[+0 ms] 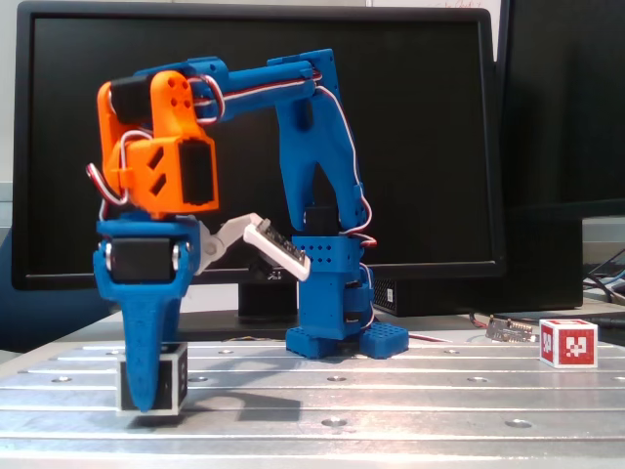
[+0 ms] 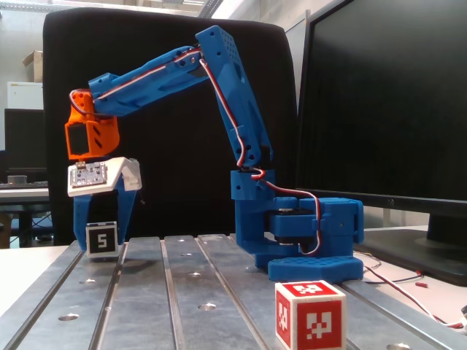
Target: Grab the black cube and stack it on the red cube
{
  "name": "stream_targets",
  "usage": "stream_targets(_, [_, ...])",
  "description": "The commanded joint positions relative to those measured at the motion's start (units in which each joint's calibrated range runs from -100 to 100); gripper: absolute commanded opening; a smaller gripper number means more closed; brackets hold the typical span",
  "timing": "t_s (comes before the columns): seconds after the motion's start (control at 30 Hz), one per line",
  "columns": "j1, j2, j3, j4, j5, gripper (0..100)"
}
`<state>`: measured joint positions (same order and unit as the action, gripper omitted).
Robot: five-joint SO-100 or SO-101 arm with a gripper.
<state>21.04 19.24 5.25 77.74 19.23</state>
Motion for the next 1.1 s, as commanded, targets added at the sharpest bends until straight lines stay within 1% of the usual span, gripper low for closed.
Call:
stream_targets(0.0, [-0.40,-1.11,-3.31,0.88,0.23,18])
stream_targets(0.17, [-2.62,-1.03,-8.46,3.96,-0.14,17])
stream_targets(0.53, [-8.89,-0.94,-20.68,15.16,-0.61,18])
stream_targets(0.73, [-15.46,-0.53,-23.48,15.51,-7.98,17])
stream_targets(1.07, [-26.46,-1.11,-23.66,14.91,-23.97,17])
